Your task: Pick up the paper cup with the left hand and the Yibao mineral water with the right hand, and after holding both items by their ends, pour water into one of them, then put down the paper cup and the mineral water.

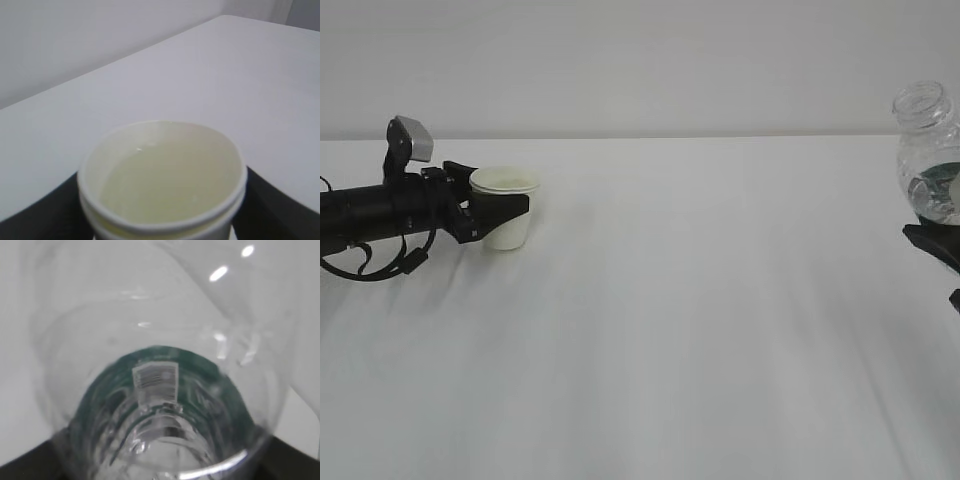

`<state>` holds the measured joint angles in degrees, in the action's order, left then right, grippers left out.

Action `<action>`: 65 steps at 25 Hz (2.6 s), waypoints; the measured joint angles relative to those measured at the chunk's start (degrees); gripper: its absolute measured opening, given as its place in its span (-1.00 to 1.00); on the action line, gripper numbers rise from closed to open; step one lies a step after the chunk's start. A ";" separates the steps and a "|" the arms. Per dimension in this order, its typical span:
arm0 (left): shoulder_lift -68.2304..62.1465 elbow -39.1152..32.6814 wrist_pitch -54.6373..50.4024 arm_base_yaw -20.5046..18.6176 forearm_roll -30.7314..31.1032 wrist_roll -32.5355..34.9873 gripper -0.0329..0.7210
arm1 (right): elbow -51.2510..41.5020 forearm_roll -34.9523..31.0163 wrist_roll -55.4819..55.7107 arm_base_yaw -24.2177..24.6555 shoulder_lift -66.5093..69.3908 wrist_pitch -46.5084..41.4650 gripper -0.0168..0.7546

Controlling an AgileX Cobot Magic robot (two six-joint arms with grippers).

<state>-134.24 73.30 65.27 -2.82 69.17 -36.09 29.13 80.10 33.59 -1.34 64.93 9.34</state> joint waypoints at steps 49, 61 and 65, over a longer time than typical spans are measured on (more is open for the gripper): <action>-3.02 0.09 0.97 -3.93 4.70 -1.46 0.65 | 0.00 0.00 0.10 0.00 0.00 0.11 0.22; -3.02 0.09 0.97 -3.93 4.59 -1.63 0.65 | 0.00 0.00 0.10 0.00 0.00 0.11 0.22; -3.02 0.09 0.97 -4.01 6.60 -3.34 0.73 | 0.00 0.00 0.10 0.00 0.00 0.11 0.22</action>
<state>-137.26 73.39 66.25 -6.84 75.77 -39.43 29.13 80.10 33.69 -1.34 64.93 9.45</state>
